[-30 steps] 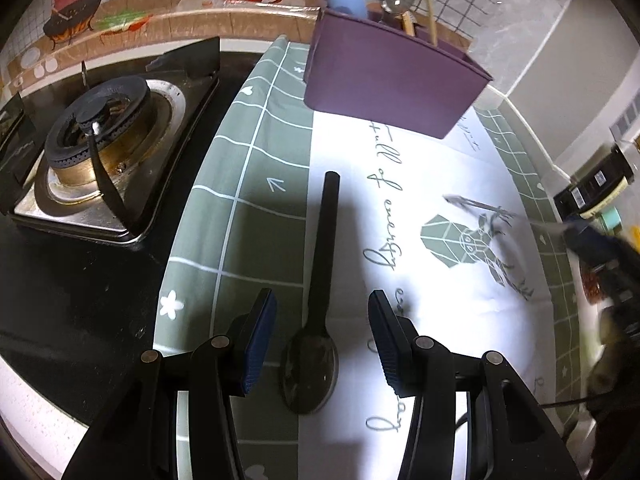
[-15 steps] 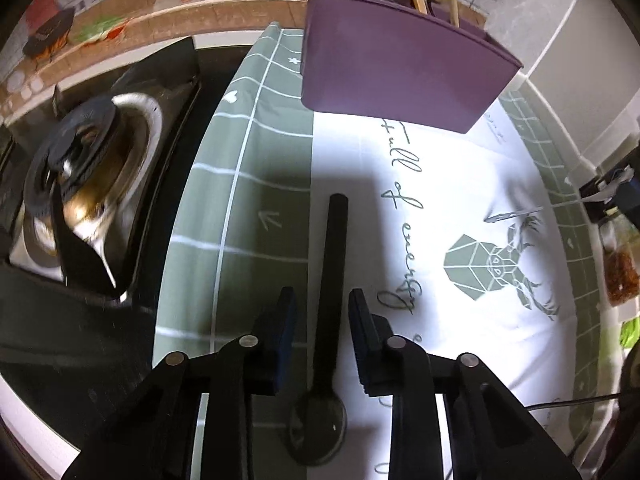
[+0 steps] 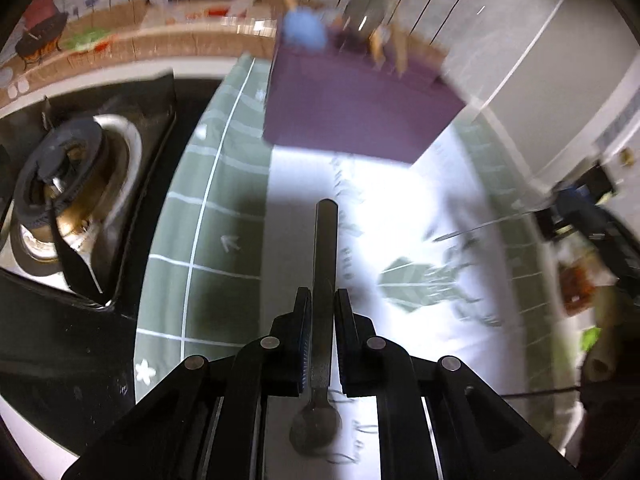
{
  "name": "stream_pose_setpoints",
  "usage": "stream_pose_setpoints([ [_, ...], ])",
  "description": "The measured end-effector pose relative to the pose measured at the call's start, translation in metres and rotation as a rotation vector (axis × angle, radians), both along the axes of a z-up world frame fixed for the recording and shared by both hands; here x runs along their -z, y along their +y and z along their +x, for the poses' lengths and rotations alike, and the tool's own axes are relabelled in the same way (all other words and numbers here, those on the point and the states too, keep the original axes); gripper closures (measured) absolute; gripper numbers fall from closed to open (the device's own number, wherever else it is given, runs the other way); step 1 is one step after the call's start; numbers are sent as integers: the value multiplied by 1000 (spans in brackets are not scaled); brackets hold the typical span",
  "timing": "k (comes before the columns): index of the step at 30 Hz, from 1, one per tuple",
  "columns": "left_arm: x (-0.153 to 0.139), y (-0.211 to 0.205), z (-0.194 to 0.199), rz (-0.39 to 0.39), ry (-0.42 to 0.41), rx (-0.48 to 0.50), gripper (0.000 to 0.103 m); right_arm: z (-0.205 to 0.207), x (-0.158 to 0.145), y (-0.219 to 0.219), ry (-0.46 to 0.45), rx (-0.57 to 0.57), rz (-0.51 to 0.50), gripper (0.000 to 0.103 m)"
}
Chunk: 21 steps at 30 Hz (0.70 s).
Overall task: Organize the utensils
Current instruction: 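Close the left gripper on the long black spoon handle on the mat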
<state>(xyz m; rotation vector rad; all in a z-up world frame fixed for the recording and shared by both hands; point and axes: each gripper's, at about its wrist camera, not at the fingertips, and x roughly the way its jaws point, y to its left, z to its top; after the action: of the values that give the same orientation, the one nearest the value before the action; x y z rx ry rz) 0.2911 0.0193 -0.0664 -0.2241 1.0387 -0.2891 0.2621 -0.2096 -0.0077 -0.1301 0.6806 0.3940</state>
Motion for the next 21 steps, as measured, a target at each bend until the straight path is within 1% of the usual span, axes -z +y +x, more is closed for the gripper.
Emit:
stream_pose_setpoints([
  [3, -21, 1, -15, -37, -85, 13, 91, -2, -7, -2, -9, 10, 4, 77],
  [5, -30, 2, -21, -39, -118, 19, 100, -4, -11, -2, -14, 15, 7, 77],
  [8, -39, 5, -24, -48, -142, 22, 100, -6, -14, 2, -18, 10, -1, 77],
  [10, -42, 5, -21, -41, -146, 20, 100, -7, -15, 5, -20, 5, -9, 77],
  [12, -40, 7, -18, -35, -128, 15, 100, -9, -16, 7, -26, 0, -18, 77],
  [14, -30, 9, -13, -33, -80, 0, 100, -11, -17, 8, -30, -4, -24, 77],
  [16, -14, 11, -6, -55, -14, -11, 100, -12, -16, 7, -30, -1, -26, 77],
  [18, 2, 10, -1, -94, 43, -18, 98, -12, -15, 3, -26, 5, -21, 77],
  [20, 14, 4, 2, -102, 83, -18, 95, -11, -14, -2, -23, 13, -15, 77],
  [21, 20, -1, 3, -92, 102, -20, 88, -10, -12, -6, -20, 19, -8, 77],
])
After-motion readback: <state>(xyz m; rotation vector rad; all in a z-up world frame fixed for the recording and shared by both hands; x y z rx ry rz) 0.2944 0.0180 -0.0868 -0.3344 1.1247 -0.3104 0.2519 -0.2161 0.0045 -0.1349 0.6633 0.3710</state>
